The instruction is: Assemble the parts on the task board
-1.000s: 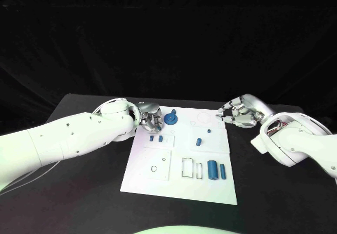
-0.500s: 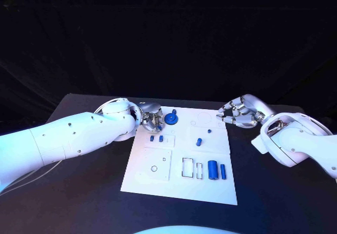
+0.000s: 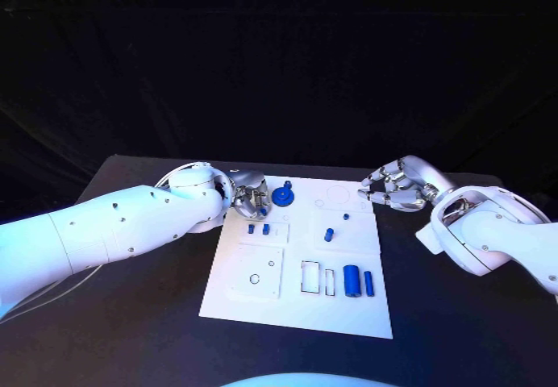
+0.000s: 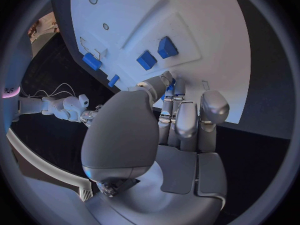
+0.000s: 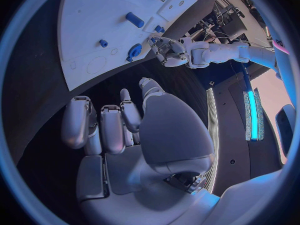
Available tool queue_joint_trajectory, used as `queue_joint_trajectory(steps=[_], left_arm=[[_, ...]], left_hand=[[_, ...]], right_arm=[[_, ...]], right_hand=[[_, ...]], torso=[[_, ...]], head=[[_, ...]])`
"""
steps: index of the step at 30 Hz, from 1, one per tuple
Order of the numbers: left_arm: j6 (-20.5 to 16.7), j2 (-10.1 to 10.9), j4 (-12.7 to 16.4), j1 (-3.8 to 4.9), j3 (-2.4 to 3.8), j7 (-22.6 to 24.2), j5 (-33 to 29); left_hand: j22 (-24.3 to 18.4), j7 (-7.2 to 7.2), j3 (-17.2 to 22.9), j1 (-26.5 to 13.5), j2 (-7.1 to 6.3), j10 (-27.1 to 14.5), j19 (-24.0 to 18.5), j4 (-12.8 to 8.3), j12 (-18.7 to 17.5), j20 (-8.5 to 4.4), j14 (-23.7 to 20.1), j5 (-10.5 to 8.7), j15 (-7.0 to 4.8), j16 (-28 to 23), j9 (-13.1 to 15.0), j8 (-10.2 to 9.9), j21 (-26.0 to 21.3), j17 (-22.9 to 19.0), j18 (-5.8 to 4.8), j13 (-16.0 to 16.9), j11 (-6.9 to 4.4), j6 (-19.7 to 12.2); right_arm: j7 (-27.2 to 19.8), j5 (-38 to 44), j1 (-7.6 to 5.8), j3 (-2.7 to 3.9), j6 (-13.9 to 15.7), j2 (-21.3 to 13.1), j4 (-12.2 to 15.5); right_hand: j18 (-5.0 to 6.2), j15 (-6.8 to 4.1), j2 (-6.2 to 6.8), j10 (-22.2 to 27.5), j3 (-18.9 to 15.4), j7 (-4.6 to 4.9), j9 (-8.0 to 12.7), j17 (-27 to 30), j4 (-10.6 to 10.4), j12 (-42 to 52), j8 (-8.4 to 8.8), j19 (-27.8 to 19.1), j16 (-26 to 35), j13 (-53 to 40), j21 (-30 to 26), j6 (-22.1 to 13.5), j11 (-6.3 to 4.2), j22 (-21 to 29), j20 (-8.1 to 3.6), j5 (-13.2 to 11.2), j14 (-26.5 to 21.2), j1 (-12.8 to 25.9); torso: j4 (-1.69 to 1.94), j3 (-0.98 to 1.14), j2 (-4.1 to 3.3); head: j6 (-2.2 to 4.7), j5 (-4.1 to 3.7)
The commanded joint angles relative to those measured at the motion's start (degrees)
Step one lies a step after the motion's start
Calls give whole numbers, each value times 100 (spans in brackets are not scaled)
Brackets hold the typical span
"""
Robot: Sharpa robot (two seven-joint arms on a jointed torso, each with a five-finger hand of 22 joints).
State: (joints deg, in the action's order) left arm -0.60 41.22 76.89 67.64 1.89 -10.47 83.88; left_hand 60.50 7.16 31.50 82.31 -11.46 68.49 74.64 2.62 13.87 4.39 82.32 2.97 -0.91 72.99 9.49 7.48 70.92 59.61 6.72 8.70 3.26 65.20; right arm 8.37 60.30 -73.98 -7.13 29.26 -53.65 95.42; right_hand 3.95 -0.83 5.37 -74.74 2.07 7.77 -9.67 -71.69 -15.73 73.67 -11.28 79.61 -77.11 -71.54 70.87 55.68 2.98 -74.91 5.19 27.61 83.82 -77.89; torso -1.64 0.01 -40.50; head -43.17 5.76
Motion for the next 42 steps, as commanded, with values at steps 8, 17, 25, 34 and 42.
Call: queue_joint_trajectory(steps=[8, 17, 25, 34, 42], left_arm=[[138, -10, -4, -8, -4, 0, -49], [146, -7, -17, -8, -4, -21, -59], [154, 9, -29, -8, -4, -53, -60], [100, 39, -52, -8, -4, -66, -60], [-80, 112, -48, -6, -2, -35, -60]], left_hand=[[-20, -6, -4, -87, -25, 42, -4, -31, -66, -6, -26, -4, -11, -46, -38, -109, -32, -44, -23, -6, -3, -57], [-34, 32, 13, -122, -62, 74, -22, -47, -139, 0, -34, -4, 2, -47, -123, -287, -45, -82, -20, -6, 17, -269], [-49, 52, 22, -134, -83, 84, -33, -55, -171, 7, -40, -4, 12, -50, -161, -347, -57, -103, -17, -5, 30, -341], [-50, 64, 38, -134, -94, 102, -35, -67, -196, 13, -43, -4, 20, -49, -199, -385, -59, -119, -16, -2, 37, -410], [-59, 43, 65, -138, -119, 127, -42, -82, -245, -1, -41, -4, -10, -34, -280, -403, -67, -123, -9, 4, -9, -602]], right_arm=[[-45, 45, 5, 1, -28, 1, 1], [-49, 42, 5, 1, -30, 4, -6], [-52, 41, 5, 1, -29, 0, -14], [-51, 41, 5, 1, -42, 1, -25], [-40, 43, 5, 0, -174, 11, -105]], right_hand=[[45, -42, -19, -9, 18, 3, -1, 6, -1, 13, -24, 19, 38, 1, -47, -12, 2, -330, -23, 29, 212, 0], [46, -42, -17, -5, 17, 3, -1, 10, 0, 9, -25, 18, 43, 6, -53, -12, 1, -328, -24, 30, 212, 1], [59, -42, -10, 67, 13, 4, 1, 62, 0, -66, -22, -11, 83, 91, -112, -20, 3, -294, -24, 29, 199, 4], [108, -39, -6, 577, 28, 12, 9, 294, -2, -665, -23, -130, 303, 727, -379, -65, 8, -153, -20, 32, 129, -6], [181, -44, 16, 1681, 132, 17, 9, 625, -26, -2618, -59, -286, 665, 2678, -828, -103, 4, 73, -27, -23, 58, -75]], torso=[[6, -2, 2], [-2, -2, 0], [1, -1, -1], [1, -3, 2], [0, -4, 3]], head=[[-3, 3], [5, 8], [11, 2], [15, -3], [34, -6]])
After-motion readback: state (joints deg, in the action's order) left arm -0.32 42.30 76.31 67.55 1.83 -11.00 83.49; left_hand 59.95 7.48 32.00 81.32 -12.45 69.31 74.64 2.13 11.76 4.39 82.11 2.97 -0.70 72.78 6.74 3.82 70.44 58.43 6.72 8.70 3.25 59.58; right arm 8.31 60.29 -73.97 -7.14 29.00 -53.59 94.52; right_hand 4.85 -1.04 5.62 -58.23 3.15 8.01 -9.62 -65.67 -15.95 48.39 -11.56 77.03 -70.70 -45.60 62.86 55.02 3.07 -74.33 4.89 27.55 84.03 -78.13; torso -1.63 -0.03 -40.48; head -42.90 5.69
